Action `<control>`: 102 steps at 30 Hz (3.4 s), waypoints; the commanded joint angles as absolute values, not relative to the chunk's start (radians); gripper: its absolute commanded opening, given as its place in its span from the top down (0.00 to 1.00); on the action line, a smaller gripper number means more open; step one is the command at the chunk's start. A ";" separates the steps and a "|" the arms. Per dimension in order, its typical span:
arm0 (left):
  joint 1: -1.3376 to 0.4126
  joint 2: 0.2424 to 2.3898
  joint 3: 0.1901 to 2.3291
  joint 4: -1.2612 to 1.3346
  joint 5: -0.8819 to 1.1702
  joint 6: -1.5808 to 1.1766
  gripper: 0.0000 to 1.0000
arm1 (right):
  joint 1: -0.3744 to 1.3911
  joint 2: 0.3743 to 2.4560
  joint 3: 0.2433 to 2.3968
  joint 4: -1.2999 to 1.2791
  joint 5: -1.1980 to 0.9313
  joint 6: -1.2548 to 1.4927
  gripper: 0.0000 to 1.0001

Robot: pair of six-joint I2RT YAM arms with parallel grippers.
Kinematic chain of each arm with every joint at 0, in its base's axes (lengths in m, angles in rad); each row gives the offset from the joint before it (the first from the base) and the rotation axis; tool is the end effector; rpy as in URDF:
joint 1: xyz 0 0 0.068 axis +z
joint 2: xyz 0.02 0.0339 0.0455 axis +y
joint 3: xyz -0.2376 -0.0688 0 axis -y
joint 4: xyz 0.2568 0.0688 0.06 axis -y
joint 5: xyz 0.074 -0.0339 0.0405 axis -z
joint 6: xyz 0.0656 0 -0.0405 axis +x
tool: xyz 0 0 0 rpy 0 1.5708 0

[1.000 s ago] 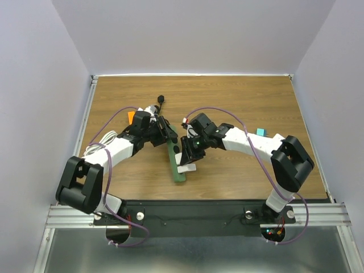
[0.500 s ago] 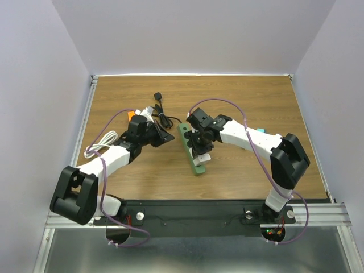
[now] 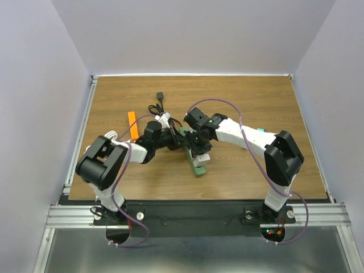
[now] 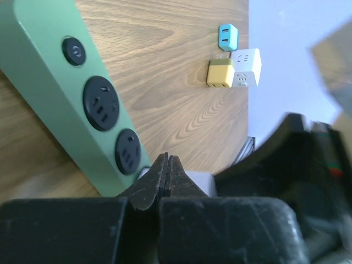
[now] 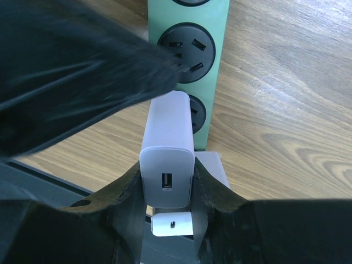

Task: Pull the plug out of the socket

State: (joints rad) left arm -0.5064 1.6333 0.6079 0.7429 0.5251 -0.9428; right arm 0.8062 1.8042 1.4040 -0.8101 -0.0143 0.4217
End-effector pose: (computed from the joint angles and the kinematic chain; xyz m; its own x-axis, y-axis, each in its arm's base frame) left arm 0.2857 -0.1961 0.1258 -0.8235 -0.3439 -0.4512 0.2967 0.4168 -0.8592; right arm 0.2652 0.2778 0.1692 -0.8878 -0.3343 -0.3164 -0.3964 0.9046 0.1566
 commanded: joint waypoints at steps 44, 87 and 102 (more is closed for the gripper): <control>-0.546 2.134 0.420 1.132 0.561 -0.974 1.00 | 0.813 1.888 1.727 -0.968 0.055 0.379 1.00; -0.549 2.144 0.426 1.066 0.558 -0.927 1.00 | 0.815 1.859 1.805 -0.959 0.038 0.394 0.99; -0.551 2.151 0.433 1.055 0.552 -0.930 1.00 | 0.808 1.836 1.720 -0.979 0.265 0.428 1.00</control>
